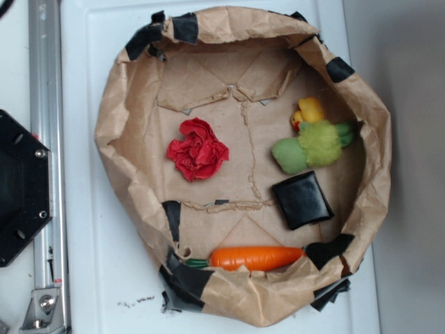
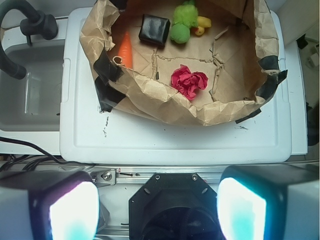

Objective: Grab the green animal.

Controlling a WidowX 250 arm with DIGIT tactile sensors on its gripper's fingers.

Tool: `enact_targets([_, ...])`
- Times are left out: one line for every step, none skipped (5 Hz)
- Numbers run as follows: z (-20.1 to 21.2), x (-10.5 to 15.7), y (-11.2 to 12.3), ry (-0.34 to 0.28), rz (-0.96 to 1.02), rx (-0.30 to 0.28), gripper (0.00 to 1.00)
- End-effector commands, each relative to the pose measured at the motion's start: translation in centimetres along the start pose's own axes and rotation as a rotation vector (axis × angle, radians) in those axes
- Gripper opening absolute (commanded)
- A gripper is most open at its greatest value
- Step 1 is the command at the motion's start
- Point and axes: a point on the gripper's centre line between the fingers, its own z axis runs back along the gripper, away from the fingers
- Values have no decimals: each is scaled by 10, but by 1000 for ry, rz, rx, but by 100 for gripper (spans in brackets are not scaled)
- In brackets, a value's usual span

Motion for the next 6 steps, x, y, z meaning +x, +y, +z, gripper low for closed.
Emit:
enact_targets([0,0,0,0,0,0,100])
enact_targets([-53,27,12,-92,91,-151,100])
enact_targets([-104,58,13,-186,164,-205,100])
enact_targets([-130,96,31,-258,286,-183,100])
enact_targets([-150,124,41,-267,359,-150,100])
enact_targets([-153,143,59,-265,405,-138,100])
